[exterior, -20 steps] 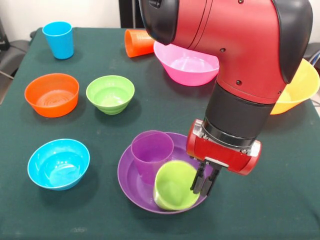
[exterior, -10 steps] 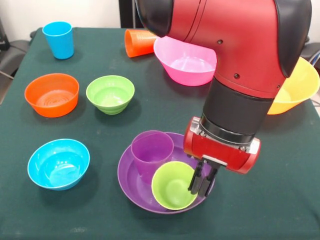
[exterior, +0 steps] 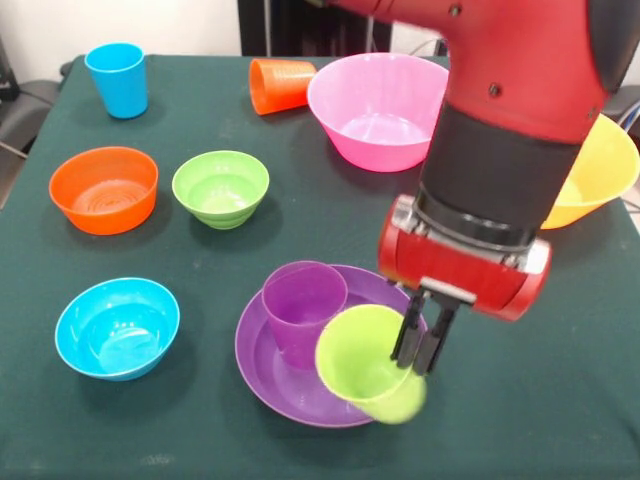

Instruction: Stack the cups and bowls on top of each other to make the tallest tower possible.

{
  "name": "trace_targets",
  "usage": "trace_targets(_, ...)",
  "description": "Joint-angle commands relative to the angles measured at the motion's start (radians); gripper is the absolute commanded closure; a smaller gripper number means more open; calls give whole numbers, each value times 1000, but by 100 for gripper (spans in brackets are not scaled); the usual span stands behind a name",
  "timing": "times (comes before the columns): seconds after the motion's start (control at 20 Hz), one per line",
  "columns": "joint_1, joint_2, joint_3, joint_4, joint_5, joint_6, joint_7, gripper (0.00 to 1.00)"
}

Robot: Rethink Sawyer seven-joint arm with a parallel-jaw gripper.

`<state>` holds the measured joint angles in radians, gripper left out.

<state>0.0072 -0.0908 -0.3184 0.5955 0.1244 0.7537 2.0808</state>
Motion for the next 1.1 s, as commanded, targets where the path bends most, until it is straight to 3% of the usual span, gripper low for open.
trace_targets(0.05, 15, -53, 66, -15, 42, 216, 73, 100)
trace_targets(0.45, 47, -1, 32, -98, 82, 246, 178, 100)
trace_targets(0.7, 70, 39, -2, -101, 86, 204, 240, 100)
trace_targets(0.9, 94, 73, -32, -86, 88, 157, 296, 100)
trace_targets(1.1, 125, 62, -58, -12, 84, 122, 345, 100)
